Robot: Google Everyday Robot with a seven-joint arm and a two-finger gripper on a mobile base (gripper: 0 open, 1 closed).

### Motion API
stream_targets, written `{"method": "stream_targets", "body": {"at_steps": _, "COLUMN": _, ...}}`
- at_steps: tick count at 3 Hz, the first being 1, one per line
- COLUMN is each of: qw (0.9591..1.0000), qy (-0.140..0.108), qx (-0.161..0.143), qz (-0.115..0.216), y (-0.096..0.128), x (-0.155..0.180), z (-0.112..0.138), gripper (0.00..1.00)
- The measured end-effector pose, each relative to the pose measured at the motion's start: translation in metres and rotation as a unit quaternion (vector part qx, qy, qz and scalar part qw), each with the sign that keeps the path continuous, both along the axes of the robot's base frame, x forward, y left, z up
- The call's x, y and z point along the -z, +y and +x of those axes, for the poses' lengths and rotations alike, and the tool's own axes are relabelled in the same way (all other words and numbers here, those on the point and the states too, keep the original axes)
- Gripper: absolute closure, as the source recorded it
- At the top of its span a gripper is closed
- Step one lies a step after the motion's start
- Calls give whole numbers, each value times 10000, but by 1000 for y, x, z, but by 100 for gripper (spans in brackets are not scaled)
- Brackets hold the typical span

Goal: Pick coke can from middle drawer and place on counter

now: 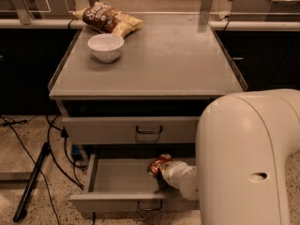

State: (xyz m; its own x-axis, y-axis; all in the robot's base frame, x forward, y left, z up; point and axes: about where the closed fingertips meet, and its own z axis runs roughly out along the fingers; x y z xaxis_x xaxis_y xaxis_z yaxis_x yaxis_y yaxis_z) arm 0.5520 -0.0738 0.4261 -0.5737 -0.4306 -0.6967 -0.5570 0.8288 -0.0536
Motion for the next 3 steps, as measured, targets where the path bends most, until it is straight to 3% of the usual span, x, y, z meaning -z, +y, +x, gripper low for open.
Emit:
{"method": "stream_targets", "body": {"at_steps": 2, "qw": 9999, "qy": -97, "qx": 26, "qz": -94, "y": -6, "x": 5, "z": 2, "gripper": 3}}
{"method": "stream_targets", "body": {"at_steps": 3, "qw": 9999, "qy": -144, "qx": -36, "qz": -84, "y": -8, "x": 8, "z": 5, "gripper": 0}}
